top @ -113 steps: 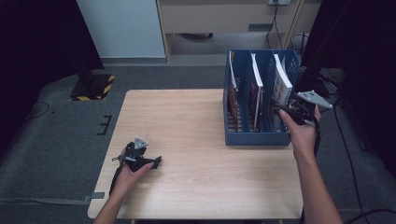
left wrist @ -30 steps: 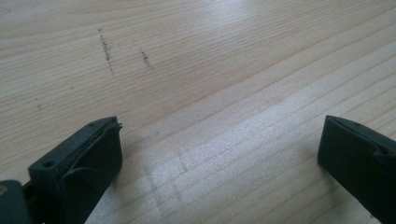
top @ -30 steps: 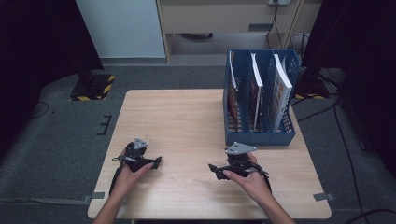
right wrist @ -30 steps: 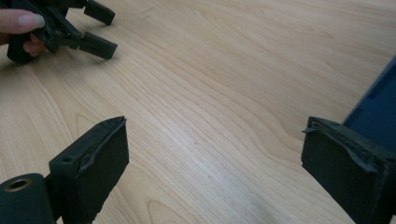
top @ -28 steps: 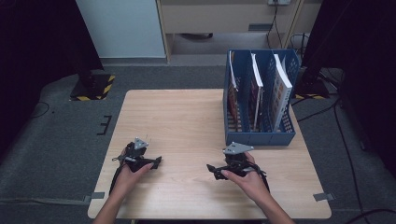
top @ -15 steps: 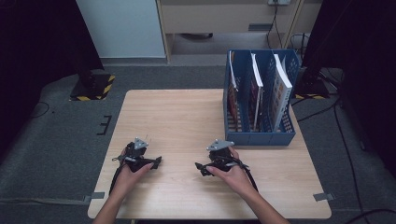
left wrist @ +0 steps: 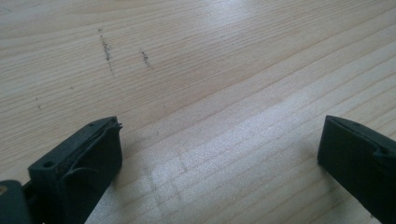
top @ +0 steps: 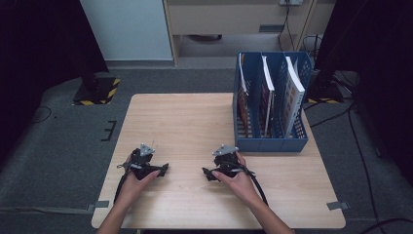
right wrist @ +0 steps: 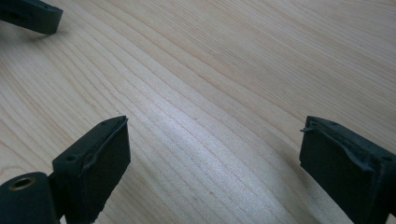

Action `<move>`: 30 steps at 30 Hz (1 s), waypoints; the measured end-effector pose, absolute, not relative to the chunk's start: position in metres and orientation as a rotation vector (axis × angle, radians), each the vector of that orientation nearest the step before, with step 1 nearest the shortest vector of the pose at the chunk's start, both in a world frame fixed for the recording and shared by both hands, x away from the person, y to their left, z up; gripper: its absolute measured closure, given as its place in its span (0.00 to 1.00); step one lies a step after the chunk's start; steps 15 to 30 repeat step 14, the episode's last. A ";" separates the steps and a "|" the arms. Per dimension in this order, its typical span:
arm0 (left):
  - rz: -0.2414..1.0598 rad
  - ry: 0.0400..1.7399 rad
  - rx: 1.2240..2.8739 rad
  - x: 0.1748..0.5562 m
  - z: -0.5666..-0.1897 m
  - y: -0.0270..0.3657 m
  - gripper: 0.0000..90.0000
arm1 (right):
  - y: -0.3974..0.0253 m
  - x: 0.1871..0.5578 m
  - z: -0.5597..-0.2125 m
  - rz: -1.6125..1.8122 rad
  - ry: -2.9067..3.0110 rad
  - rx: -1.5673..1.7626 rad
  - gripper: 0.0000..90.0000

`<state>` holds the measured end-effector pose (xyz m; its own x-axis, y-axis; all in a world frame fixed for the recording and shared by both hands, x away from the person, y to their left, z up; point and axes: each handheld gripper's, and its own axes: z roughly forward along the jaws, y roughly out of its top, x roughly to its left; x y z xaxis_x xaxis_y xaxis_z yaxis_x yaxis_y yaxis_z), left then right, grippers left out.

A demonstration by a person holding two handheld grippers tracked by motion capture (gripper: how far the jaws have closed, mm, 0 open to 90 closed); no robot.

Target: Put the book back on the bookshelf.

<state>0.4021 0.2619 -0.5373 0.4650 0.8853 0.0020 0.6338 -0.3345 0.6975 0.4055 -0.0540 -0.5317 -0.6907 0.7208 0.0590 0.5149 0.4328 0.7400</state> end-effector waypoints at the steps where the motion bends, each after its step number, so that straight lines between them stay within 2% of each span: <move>1: 0.513 1.257 2.083 0.402 -0.537 0.262 0.00 | -0.054 0.406 -0.533 1.100 2.420 1.085 0.10; 30: 0.513 1.258 2.083 0.402 -0.537 0.262 0.00 | -0.053 0.406 -0.539 1.013 2.389 1.102 0.08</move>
